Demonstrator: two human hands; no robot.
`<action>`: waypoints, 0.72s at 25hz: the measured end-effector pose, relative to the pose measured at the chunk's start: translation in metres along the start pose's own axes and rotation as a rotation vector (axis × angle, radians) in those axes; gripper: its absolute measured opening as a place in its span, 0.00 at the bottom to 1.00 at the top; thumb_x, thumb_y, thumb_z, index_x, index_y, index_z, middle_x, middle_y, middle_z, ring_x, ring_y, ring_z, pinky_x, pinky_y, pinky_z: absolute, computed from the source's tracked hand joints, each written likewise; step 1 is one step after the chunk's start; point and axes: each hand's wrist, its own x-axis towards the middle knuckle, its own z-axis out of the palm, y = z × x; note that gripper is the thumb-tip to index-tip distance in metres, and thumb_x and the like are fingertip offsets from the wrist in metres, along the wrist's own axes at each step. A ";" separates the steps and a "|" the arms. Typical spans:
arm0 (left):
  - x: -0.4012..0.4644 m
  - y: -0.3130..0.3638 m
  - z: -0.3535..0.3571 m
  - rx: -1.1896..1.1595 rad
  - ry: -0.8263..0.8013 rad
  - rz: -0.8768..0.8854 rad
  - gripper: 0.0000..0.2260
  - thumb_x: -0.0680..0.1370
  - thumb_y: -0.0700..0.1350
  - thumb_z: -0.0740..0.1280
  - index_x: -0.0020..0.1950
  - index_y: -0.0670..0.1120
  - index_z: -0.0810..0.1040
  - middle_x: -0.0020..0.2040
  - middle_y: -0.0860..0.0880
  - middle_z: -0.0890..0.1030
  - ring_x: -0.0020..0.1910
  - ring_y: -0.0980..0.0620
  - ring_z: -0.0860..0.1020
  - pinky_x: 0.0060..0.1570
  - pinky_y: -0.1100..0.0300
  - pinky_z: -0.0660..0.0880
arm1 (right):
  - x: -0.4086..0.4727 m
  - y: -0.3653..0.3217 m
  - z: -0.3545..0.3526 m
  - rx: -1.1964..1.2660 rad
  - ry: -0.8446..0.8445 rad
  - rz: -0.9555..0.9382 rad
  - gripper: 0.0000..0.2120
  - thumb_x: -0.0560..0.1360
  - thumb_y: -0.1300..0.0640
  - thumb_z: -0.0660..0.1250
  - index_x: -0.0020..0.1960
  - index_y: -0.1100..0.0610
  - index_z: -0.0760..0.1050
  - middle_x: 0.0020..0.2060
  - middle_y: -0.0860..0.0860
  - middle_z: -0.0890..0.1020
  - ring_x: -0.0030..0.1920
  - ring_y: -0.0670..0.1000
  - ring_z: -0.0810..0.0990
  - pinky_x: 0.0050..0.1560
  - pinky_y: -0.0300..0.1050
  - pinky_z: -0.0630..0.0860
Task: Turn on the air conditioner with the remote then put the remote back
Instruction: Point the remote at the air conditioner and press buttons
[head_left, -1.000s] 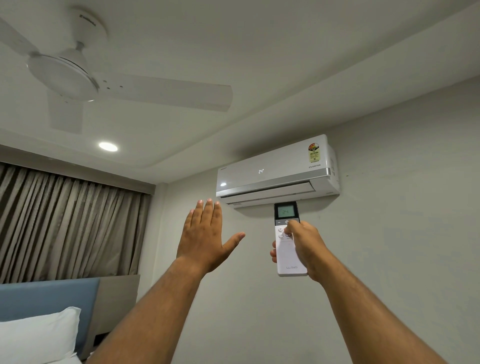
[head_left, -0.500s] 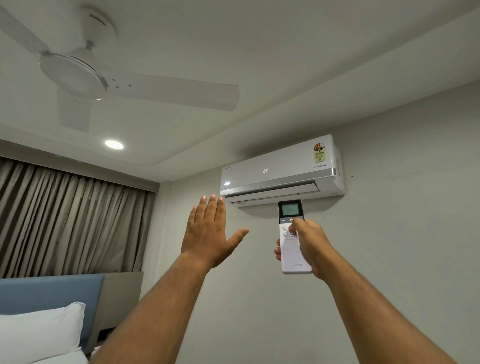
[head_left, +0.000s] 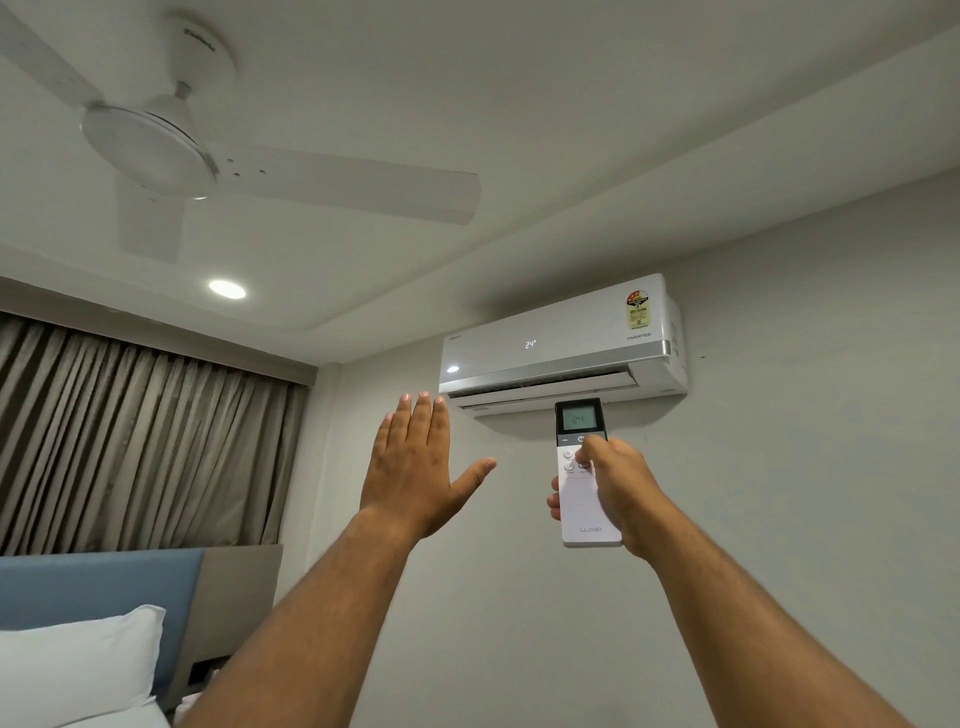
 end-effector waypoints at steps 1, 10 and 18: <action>0.000 0.000 0.000 -0.001 0.002 0.000 0.45 0.71 0.73 0.39 0.78 0.44 0.41 0.80 0.43 0.45 0.78 0.44 0.41 0.72 0.51 0.37 | 0.000 0.000 0.001 -0.002 -0.001 -0.001 0.10 0.73 0.60 0.59 0.52 0.63 0.69 0.38 0.66 0.81 0.29 0.61 0.84 0.32 0.53 0.82; -0.002 -0.001 -0.004 -0.006 -0.012 0.003 0.45 0.70 0.73 0.39 0.77 0.44 0.40 0.80 0.43 0.44 0.78 0.44 0.40 0.72 0.51 0.37 | -0.002 -0.003 0.003 -0.025 0.011 -0.003 0.08 0.74 0.58 0.60 0.52 0.60 0.70 0.41 0.66 0.82 0.32 0.62 0.85 0.35 0.54 0.83; -0.002 -0.003 -0.008 0.003 -0.010 0.006 0.45 0.70 0.73 0.39 0.78 0.44 0.41 0.80 0.43 0.44 0.78 0.44 0.40 0.73 0.50 0.38 | -0.004 -0.005 0.005 0.002 0.007 -0.013 0.09 0.73 0.59 0.59 0.52 0.61 0.69 0.39 0.66 0.82 0.30 0.61 0.84 0.33 0.53 0.82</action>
